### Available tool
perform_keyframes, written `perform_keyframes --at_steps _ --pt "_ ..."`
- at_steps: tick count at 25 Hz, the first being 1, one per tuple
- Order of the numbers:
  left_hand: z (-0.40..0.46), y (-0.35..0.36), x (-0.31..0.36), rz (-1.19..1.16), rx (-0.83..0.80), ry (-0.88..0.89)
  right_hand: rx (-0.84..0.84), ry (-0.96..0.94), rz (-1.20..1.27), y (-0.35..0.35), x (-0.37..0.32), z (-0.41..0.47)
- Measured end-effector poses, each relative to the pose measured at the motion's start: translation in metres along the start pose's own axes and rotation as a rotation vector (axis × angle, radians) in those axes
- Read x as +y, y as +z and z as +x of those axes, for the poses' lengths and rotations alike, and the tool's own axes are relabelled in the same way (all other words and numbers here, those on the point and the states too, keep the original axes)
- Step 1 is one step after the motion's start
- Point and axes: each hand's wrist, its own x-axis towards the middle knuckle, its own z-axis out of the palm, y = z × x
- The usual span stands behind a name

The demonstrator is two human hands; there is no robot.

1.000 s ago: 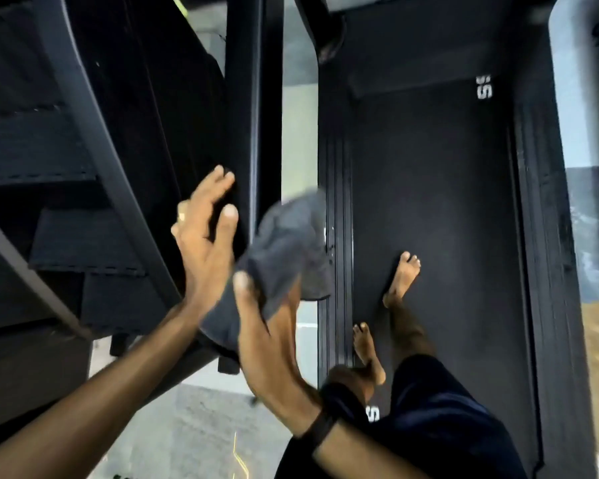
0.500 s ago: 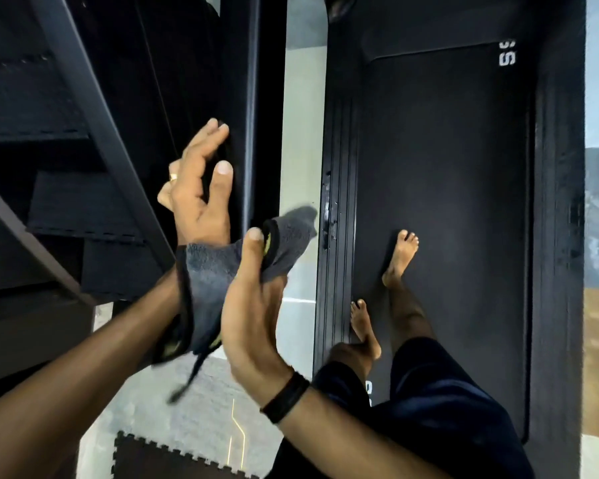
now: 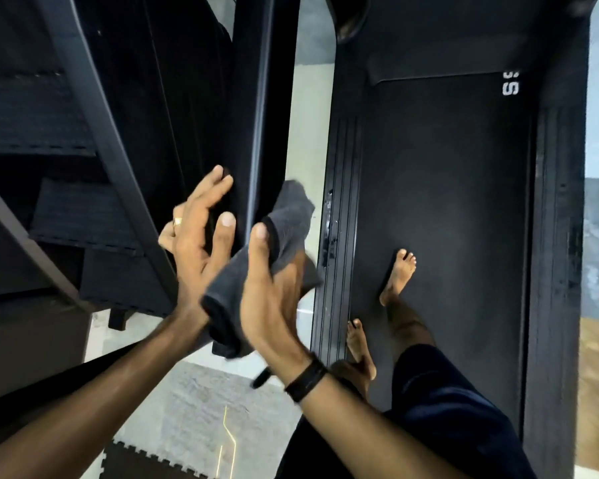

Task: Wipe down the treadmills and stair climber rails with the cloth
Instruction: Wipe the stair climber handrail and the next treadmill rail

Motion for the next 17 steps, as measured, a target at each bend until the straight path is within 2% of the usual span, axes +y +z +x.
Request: perform_keyframes --at_steps 2,3,4,5,6,7,8,11,12,13,15,17 --pt "0.003 0.0 0.002 0.007 -0.025 0.005 -0.139 -0.107 -0.117 -0.01 -0.01 0.039" --pt "0.004 0.001 0.004 0.011 -0.042 -0.009 -0.25 -0.017 -0.135 -0.014 -0.011 0.057" --pt "0.002 0.0 0.007 0.019 -0.054 -0.035 -0.304 0.164 -0.01 -0.016 -0.006 0.067" --pt "0.002 0.0 0.008 0.024 -0.051 -0.049 -0.299 0.323 0.087 -0.019 0.003 0.071" --pt "0.003 -0.002 0.01 0.027 -0.052 -0.054 -0.226 0.437 0.125 -0.021 0.01 0.066" --pt "0.007 -0.004 0.012 0.029 -0.054 -0.056 -0.177 0.428 0.111 -0.014 0.008 0.056" --pt "0.015 -0.007 0.013 0.035 -0.055 -0.05 -0.13 0.331 0.013 -0.006 0.004 0.046" --pt "0.061 -0.003 0.014 0.026 -0.039 -0.006 0.119 -0.152 -0.125 0.012 -0.04 0.07" --pt "0.082 0.003 0.017 0.007 -0.019 0.01 0.119 -0.179 -0.092 0.011 -0.06 0.099" --pt "0.105 0.011 0.021 -0.003 0.002 0.027 0.079 -0.126 -0.053 0.01 -0.08 0.132" --pt "0.15 0.029 0.029 -0.014 0.022 0.064 -0.105 0.14 0.102 -0.003 -0.09 0.173" --pt "0.188 0.044 0.034 -0.013 0.03 0.108 -0.213 0.341 0.164 -0.015 -0.078 0.164"
